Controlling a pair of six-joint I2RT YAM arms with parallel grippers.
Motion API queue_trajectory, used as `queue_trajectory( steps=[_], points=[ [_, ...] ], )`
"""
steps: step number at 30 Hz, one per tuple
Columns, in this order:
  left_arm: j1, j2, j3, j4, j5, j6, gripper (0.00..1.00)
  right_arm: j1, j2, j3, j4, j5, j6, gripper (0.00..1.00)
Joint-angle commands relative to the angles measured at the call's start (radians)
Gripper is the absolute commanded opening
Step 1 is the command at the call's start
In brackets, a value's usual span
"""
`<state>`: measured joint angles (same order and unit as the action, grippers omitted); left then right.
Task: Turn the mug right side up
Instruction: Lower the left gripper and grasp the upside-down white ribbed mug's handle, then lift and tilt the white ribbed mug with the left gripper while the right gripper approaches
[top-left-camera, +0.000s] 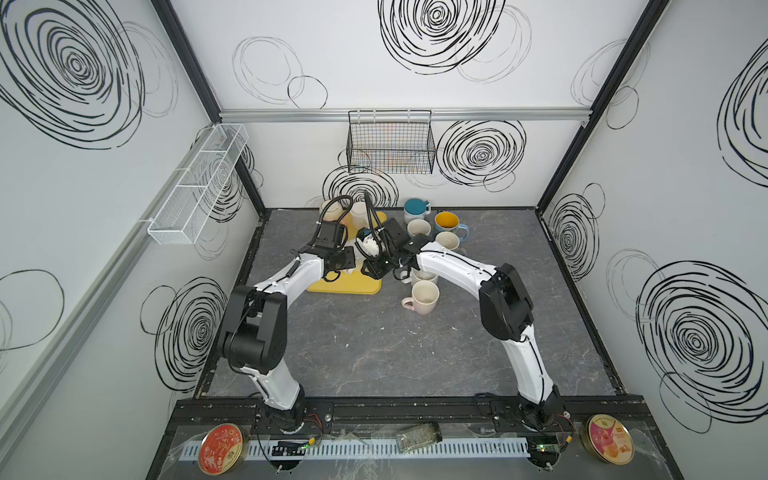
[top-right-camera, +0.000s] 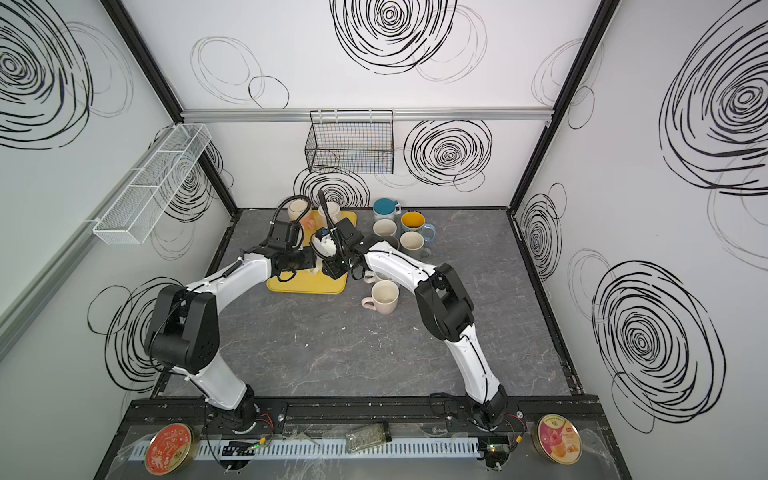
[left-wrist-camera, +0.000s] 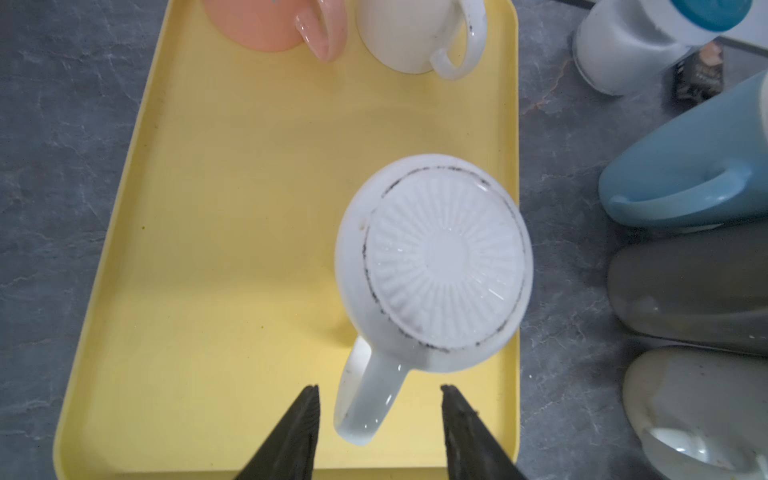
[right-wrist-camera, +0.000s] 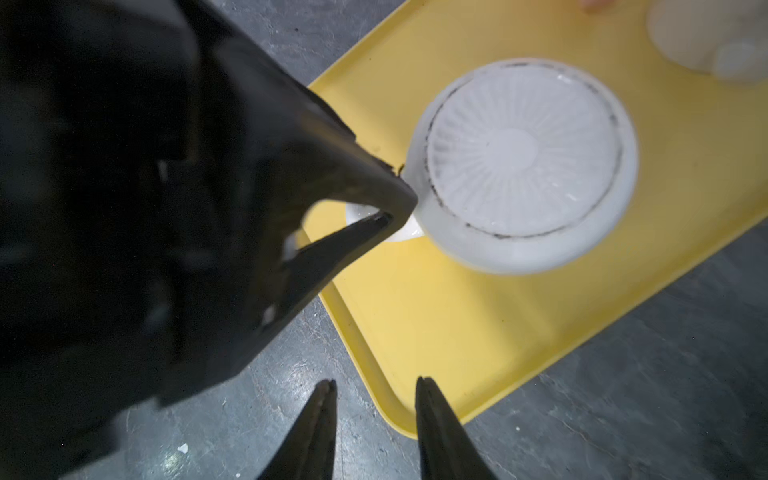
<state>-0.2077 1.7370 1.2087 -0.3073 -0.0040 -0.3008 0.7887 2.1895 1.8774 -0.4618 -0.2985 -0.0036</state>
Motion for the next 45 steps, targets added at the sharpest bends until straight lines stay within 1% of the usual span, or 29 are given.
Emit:
queue_trajectory(
  steps=[1,9,14,17,23,28,30,32,35,36,40,41,43,45],
  points=[
    [0.002,0.051,0.082,-0.098,-0.028,0.104,0.51,-0.008,-0.063,-0.045,0.050,0.010,0.000,0.36],
    [0.002,0.140,0.178,-0.186,-0.062,0.131,0.48,-0.026,-0.135,-0.134,0.125,0.015,0.005,0.36],
    [0.001,0.154,0.179,-0.175,-0.045,0.142,0.45,-0.034,-0.166,-0.176,0.168,0.016,0.005,0.36],
    [0.002,0.165,0.194,-0.177,-0.025,0.159,0.41,-0.035,-0.177,-0.196,0.187,0.017,0.007,0.37],
    [0.001,0.171,0.221,-0.178,-0.007,0.174,0.37,-0.036,-0.182,-0.206,0.186,0.015,0.014,0.37],
    [0.008,0.193,0.232,-0.165,-0.001,0.190,0.36,-0.036,-0.188,-0.206,0.180,0.020,0.024,0.36],
    [0.022,0.214,0.243,-0.158,0.031,0.198,0.35,-0.036,-0.190,-0.205,0.176,0.022,0.024,0.36],
    [0.033,0.231,0.252,-0.147,0.049,0.201,0.32,-0.036,-0.194,-0.207,0.170,0.025,0.022,0.36],
    [0.046,0.250,0.265,-0.144,0.069,0.199,0.25,-0.036,-0.199,-0.213,0.169,0.032,0.019,0.36],
    [0.050,0.254,0.267,-0.140,0.069,0.194,0.24,-0.038,-0.199,-0.213,0.169,0.032,0.020,0.36],
    [0.051,0.271,0.275,-0.127,0.048,0.188,0.28,-0.036,-0.195,-0.212,0.170,0.029,0.022,0.36],
    [0.051,0.277,0.279,-0.128,0.039,0.185,0.29,-0.036,-0.195,-0.212,0.170,0.027,0.023,0.36],
    [0.051,0.288,0.291,-0.131,0.006,0.170,0.35,-0.036,-0.194,-0.208,0.170,0.026,0.024,0.37],
    [0.050,0.295,0.295,-0.129,-0.022,0.158,0.37,-0.036,-0.194,-0.208,0.170,0.027,0.026,0.36]
  ],
)
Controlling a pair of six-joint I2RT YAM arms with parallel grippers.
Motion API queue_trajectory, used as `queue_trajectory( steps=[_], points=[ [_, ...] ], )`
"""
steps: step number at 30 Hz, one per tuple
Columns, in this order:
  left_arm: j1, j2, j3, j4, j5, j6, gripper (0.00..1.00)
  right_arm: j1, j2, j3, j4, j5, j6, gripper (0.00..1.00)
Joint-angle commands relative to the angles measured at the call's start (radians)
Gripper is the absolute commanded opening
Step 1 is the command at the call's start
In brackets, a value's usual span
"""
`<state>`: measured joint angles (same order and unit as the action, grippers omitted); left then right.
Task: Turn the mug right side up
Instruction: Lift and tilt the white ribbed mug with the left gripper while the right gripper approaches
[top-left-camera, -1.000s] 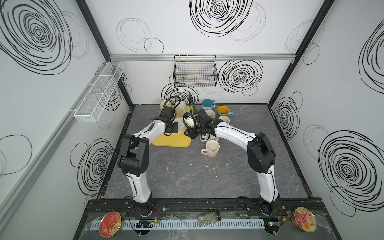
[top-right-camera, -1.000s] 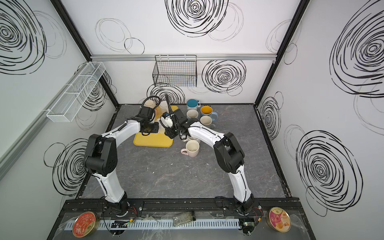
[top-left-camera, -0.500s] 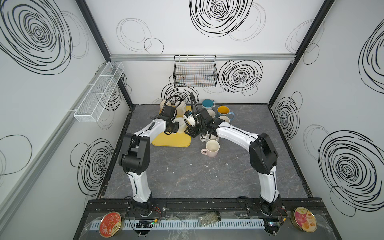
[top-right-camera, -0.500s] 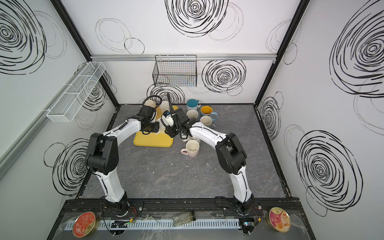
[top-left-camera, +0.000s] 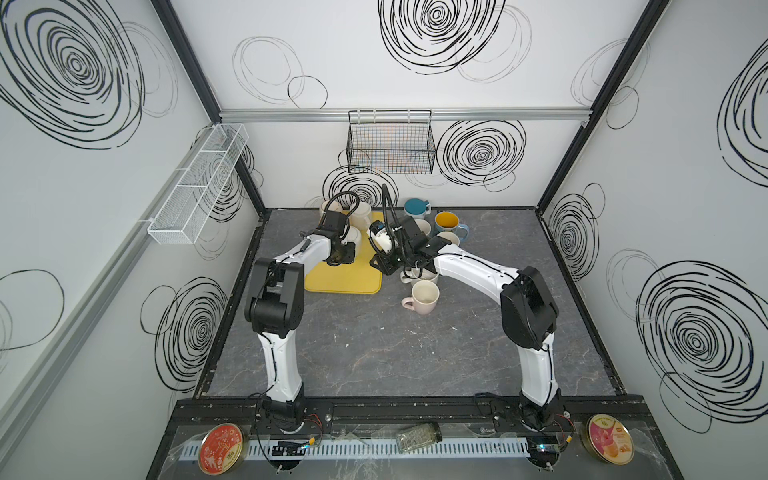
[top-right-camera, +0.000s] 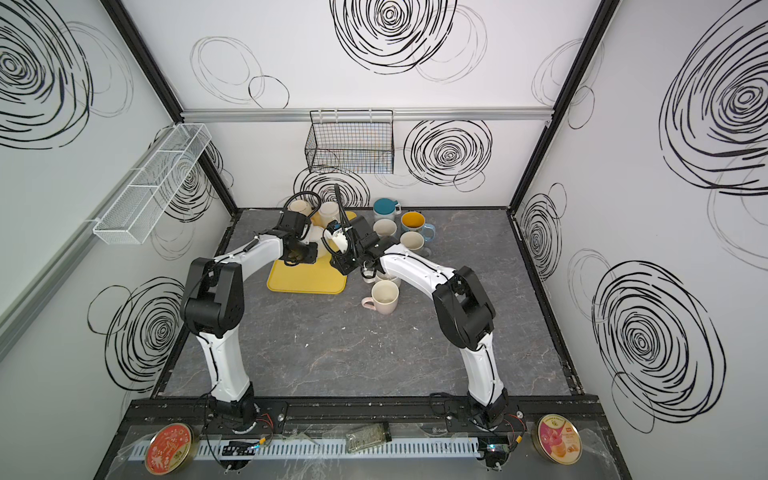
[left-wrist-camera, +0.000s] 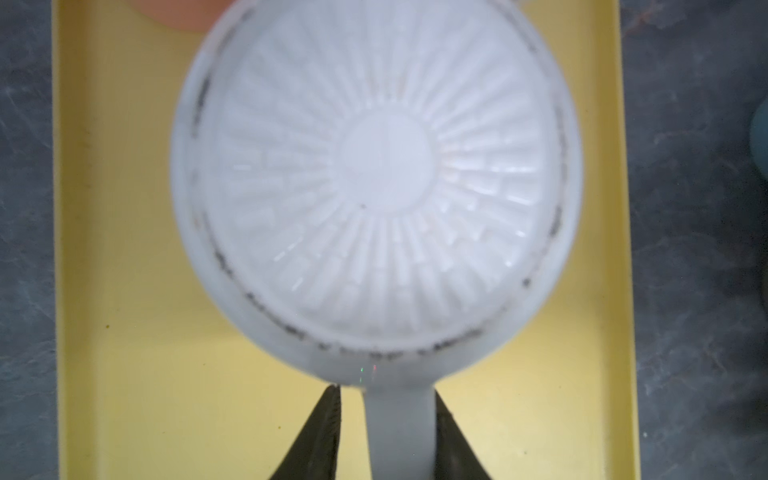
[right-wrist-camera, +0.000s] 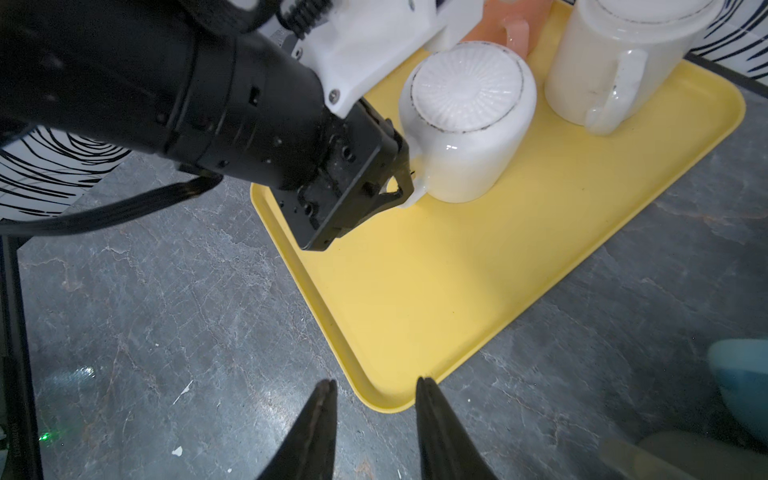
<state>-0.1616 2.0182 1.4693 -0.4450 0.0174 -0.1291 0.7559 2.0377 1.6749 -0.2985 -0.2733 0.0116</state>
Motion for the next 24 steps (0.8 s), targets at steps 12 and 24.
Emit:
queue_trajectory(
  steps=[12,24],
  points=[
    [0.000,0.016,0.036,0.061,-0.082,-0.098,0.41,-0.003,-0.042,-0.027,-0.003,0.004,0.032,0.37],
    [0.006,-0.024,0.005,0.101,-0.081,-0.089,0.01,-0.016,-0.038,-0.026,-0.007,0.099,0.146,0.47]
  ],
)
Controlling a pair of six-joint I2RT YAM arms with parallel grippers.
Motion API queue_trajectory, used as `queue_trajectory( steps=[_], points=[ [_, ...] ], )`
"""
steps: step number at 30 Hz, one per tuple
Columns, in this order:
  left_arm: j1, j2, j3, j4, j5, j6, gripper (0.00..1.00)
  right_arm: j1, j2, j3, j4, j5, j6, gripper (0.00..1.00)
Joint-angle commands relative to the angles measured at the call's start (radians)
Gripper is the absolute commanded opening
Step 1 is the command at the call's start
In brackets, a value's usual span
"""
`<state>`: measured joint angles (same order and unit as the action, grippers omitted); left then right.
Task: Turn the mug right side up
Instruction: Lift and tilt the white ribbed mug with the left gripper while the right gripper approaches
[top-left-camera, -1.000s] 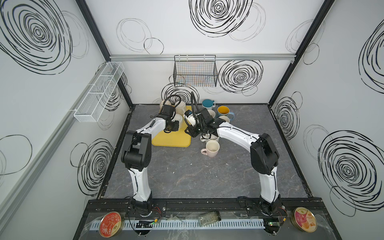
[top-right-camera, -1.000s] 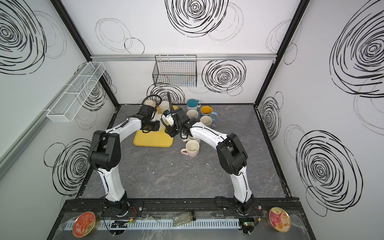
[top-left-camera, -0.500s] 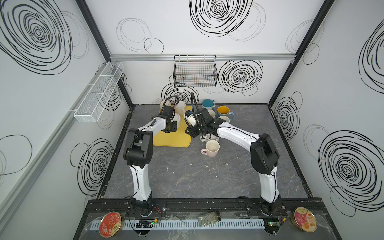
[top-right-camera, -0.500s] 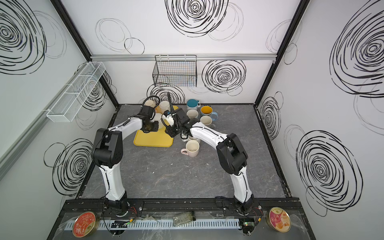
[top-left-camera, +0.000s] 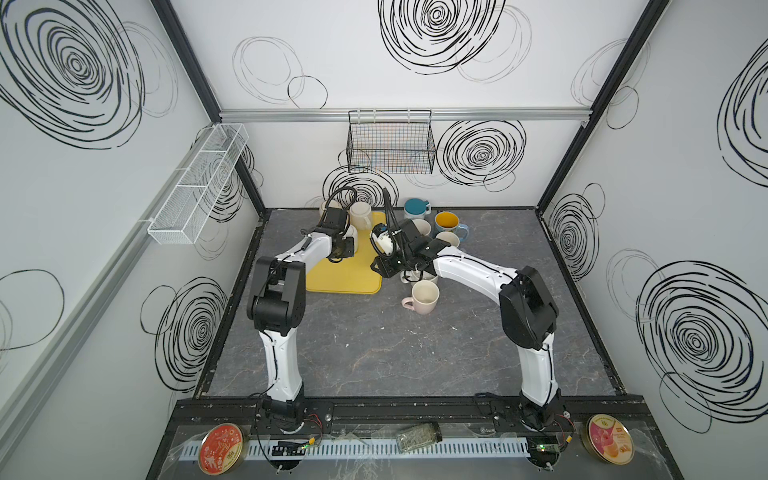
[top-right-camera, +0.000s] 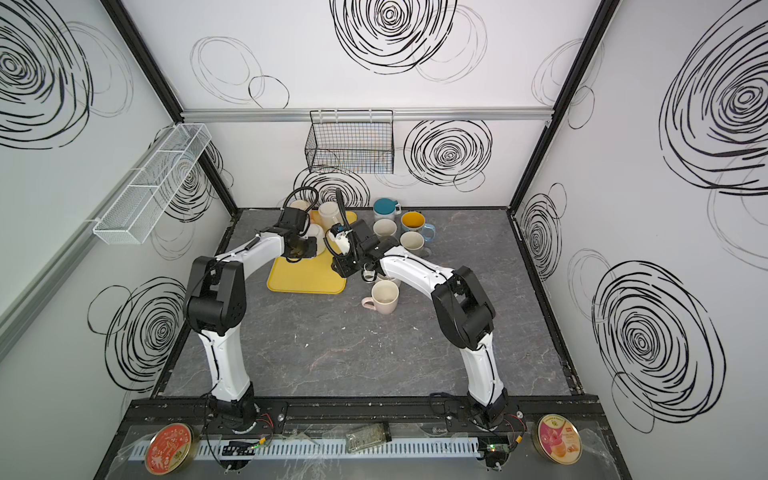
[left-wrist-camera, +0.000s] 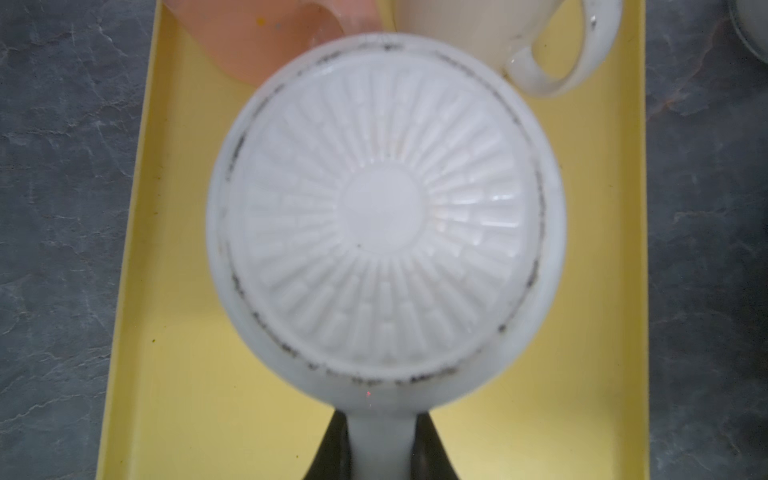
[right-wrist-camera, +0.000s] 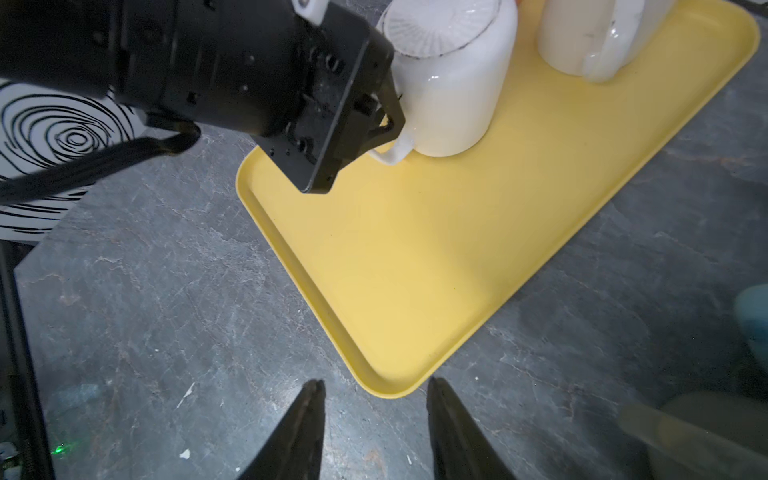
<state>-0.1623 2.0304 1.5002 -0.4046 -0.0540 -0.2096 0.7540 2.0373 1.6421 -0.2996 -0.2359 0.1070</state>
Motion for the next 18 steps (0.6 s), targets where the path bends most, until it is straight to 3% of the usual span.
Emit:
queue_trajectory(
  steps=[1,8,18],
  points=[
    [0.009,-0.057,-0.048,0.078,-0.002,-0.011,0.00,-0.020,-0.044,0.003,-0.006,0.063,0.066,0.47],
    [0.040,-0.242,-0.234,0.239,0.071,-0.074,0.00,-0.036,-0.112,-0.069,0.081,0.018,0.110,0.48],
    [0.106,-0.501,-0.537,0.581,0.301,-0.273,0.00,-0.041,-0.223,-0.181,0.240,-0.009,0.157,0.49]
  ],
)
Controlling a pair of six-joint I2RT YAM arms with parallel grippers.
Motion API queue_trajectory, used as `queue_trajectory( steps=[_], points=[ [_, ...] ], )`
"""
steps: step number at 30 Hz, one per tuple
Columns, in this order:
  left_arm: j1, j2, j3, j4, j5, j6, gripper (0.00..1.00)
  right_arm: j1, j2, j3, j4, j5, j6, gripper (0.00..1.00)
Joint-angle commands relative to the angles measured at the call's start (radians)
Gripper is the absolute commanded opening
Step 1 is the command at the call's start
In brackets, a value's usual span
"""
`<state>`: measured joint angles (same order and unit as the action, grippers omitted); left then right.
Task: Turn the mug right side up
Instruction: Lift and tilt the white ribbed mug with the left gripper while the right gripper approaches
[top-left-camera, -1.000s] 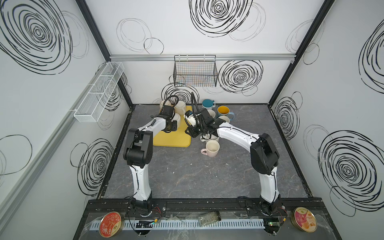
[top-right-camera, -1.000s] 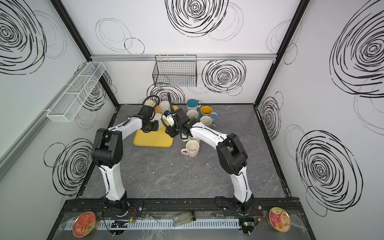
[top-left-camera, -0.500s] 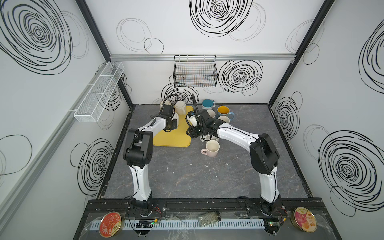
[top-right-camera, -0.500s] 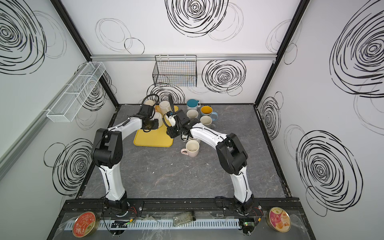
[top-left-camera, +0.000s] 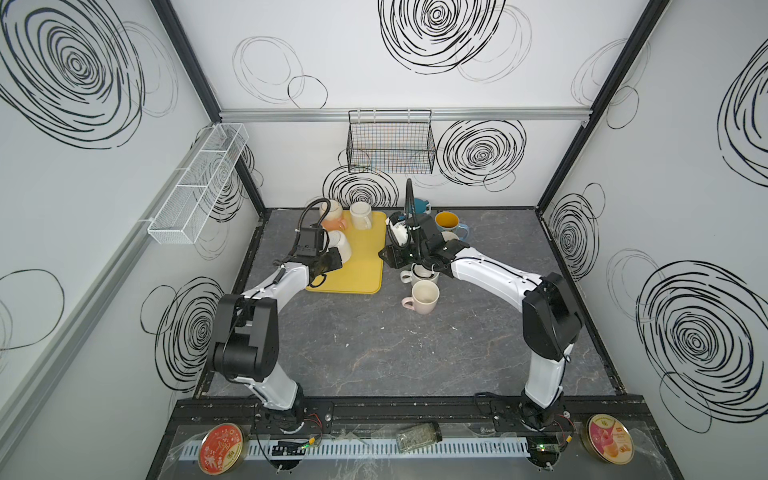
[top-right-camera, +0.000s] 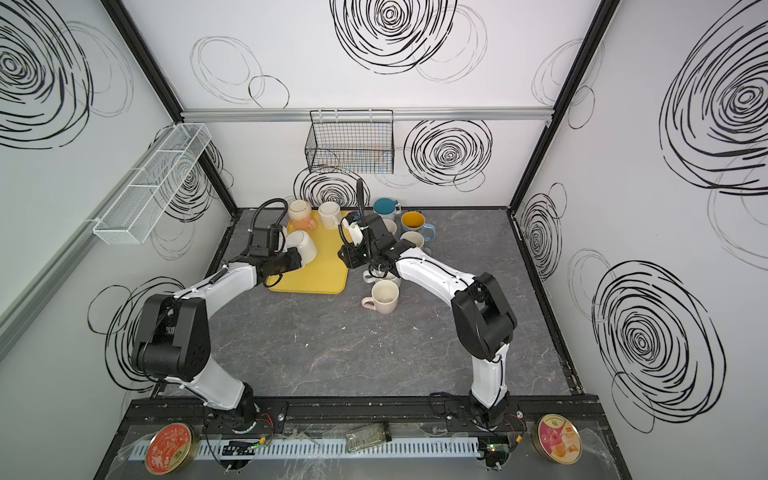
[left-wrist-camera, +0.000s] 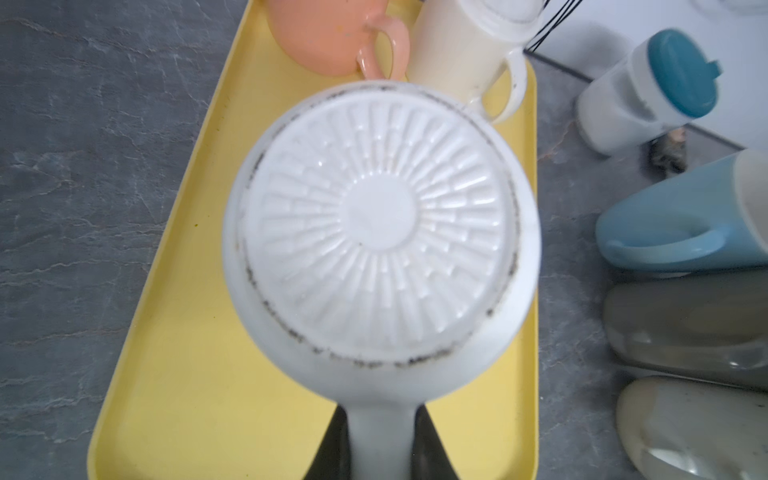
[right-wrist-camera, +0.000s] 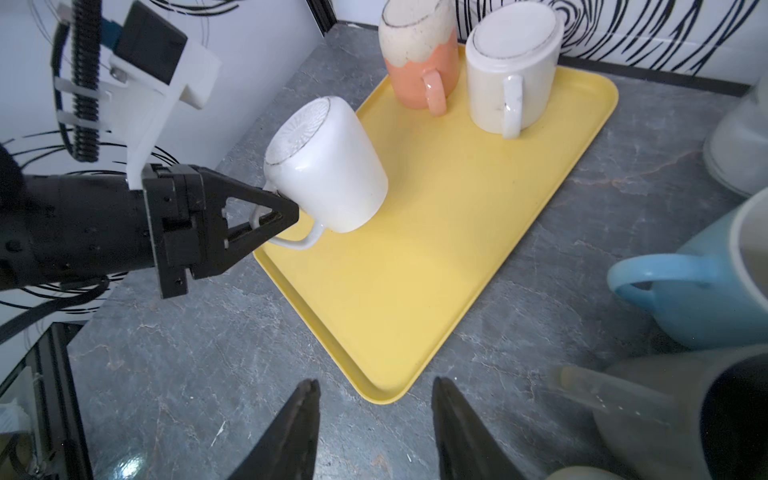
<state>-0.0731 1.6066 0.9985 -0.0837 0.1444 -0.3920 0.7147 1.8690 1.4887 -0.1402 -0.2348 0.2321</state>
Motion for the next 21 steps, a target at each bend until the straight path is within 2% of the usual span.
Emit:
queue_trajectory(
  steps=[1,5,11,14,21],
  points=[
    [0.024,-0.101,-0.067,0.305,0.128,-0.117,0.00,-0.003,-0.071,-0.042,0.103,-0.011,0.038,0.49],
    [0.046,-0.187,-0.155,0.449,0.211,-0.189,0.00,-0.007,-0.147,-0.115,0.202,-0.022,0.058,0.48],
    [0.063,-0.302,-0.236,0.660,0.339,-0.293,0.00,-0.008,-0.296,-0.299,0.498,-0.043,0.084,0.51],
    [0.064,-0.365,-0.263,0.759,0.368,-0.347,0.00,-0.009,-0.320,-0.312,0.552,-0.095,0.115,0.53],
    [0.053,-0.484,-0.281,0.959,0.426,-0.456,0.00,-0.032,-0.273,-0.283,0.809,-0.298,0.404,0.55]
  ],
)
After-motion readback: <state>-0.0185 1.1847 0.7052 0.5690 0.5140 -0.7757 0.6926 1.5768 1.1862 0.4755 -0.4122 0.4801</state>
